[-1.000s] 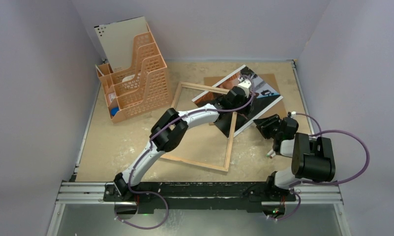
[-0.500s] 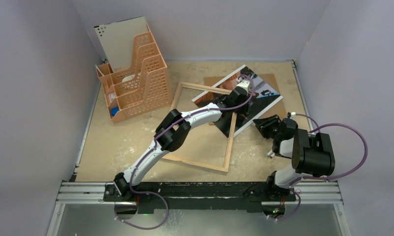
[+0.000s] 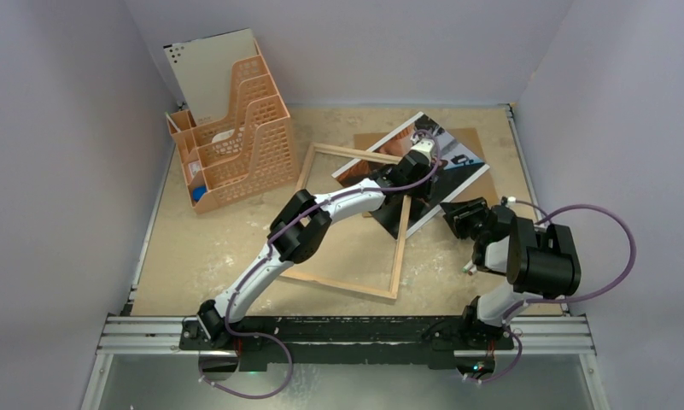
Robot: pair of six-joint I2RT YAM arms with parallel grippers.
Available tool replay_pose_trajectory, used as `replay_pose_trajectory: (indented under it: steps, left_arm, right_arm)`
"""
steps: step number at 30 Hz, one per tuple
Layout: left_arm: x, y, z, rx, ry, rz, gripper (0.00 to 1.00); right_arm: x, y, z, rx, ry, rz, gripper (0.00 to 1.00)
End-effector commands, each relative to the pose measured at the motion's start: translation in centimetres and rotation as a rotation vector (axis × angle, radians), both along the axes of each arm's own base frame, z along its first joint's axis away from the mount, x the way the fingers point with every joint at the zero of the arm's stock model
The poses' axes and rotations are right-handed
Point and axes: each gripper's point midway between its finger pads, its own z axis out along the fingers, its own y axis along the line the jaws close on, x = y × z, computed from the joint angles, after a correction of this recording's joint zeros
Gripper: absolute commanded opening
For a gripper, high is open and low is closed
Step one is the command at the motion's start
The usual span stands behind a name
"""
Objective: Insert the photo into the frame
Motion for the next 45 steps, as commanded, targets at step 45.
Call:
replay_pose_trajectory:
  steps: [45]
  left_arm:
    - [-1.0, 3.3, -7.1, 0.127, 0.146, -0.050, 0.40]
  right_arm:
    - [3.7, -8.1, 1.3, -0.347, 0.101, -0.125, 0.51]
